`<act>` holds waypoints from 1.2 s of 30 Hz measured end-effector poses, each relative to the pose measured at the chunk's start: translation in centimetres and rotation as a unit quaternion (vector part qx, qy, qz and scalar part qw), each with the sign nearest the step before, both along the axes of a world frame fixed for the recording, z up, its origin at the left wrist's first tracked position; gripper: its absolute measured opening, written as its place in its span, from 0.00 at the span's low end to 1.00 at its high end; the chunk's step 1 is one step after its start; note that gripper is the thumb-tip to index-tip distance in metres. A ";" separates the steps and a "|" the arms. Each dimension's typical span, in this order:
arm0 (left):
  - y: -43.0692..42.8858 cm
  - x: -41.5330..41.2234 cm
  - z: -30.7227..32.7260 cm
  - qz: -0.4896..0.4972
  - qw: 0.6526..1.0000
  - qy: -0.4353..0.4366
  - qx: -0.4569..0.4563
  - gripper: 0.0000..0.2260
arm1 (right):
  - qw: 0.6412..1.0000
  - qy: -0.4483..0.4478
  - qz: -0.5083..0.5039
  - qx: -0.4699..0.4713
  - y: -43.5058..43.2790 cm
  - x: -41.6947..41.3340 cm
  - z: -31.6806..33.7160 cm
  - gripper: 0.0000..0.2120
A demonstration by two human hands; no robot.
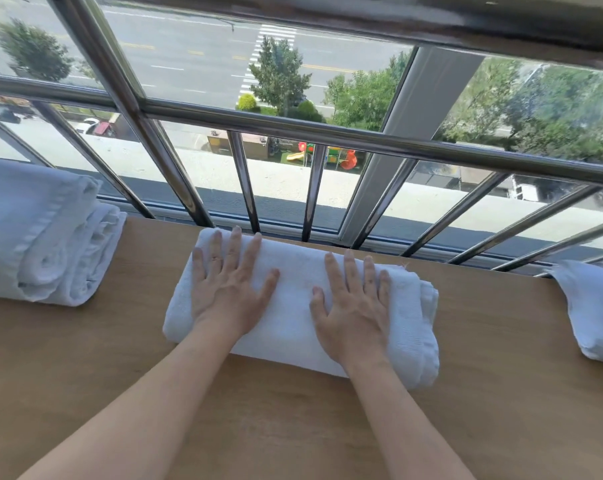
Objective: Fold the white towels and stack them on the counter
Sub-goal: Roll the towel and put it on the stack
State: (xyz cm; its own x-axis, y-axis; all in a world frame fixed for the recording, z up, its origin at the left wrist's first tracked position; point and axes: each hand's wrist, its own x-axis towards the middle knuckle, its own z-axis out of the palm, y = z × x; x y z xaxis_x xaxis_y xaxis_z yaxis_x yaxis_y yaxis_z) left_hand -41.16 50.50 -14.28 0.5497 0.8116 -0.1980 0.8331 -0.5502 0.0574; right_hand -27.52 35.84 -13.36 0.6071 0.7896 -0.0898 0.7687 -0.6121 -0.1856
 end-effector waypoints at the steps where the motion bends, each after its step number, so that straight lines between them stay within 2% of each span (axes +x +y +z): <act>1: 0.4 -0.6 0.1 0.013 1.000 0.002 -0.005 0.32 | 1.000 -0.002 -0.009 -0.006 -0.5 0.2 0.0 0.30; 5: 1.5 -2.6 0.4 0.115 0.988 -0.045 -0.091 0.35 | 0.996 -0.012 -0.069 -0.048 -2.8 1.2 -0.1 0.29; 7: 1.7 -3.3 0.5 0.162 0.979 -0.070 -0.100 0.35 | 0.992 0.014 -0.112 -0.058 -4.4 2.0 -0.2 0.28; 9: 1.8 -3.7 0.8 0.203 0.970 -0.095 -0.100 0.38 | 0.983 0.080 -0.161 -0.029 -6.0 2.7 0.2 0.27; 12: 2.3 -4.4 0.7 0.234 0.960 -0.114 -0.104 0.44 | 0.952 0.197 -0.233 0.022 -7.0 3.6 1.1 0.26; 14: 2.5 -4.7 0.5 0.253 0.950 -0.139 -0.117 0.44 | 0.936 0.234 -0.259 0.034 -6.8 3.9 1.4 0.27; 18: 2.9 -4.9 0.3 0.297 0.933 -0.151 -0.138 0.47 | 0.922 0.269 -0.275 0.040 -6.2 4.3 1.3 0.31; 21: 3.1 -4.6 0.6 0.343 0.908 -0.166 -0.173 0.50 | 0.926 0.273 -0.255 0.053 -6.4 4.6 1.0 0.35; 23: 3.0 -4.5 1.0 0.375 0.886 -0.192 -0.194 0.49 | 0.926 0.281 -0.241 0.069 -6.6 4.8 0.9 0.34; 26: 2.6 -4.8 1.8 0.384 0.871 -0.230 -0.204 0.48 | 0.921 0.301 -0.228 0.097 -6.7 5.1 0.9 0.31; 32: 2.3 -6.2 5.4 0.356 0.880 -0.255 -0.182 0.43 | 0.892 0.362 -0.218 0.163 -7.2 3.6 1.7 0.26; 36: 3.9 -8.7 8.8 0.337 0.884 -0.270 -0.178 0.44 | 0.883 0.375 -0.202 0.197 -5.6 1.2 3.8 0.25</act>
State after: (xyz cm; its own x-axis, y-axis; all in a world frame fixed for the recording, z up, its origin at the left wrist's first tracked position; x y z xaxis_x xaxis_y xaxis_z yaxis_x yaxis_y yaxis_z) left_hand -49.88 54.36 -5.50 0.0565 0.9301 -0.3629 0.7631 0.1942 0.6165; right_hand -26.35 30.25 -9.56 0.7324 0.5824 -0.3527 0.0733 -0.5824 -0.8096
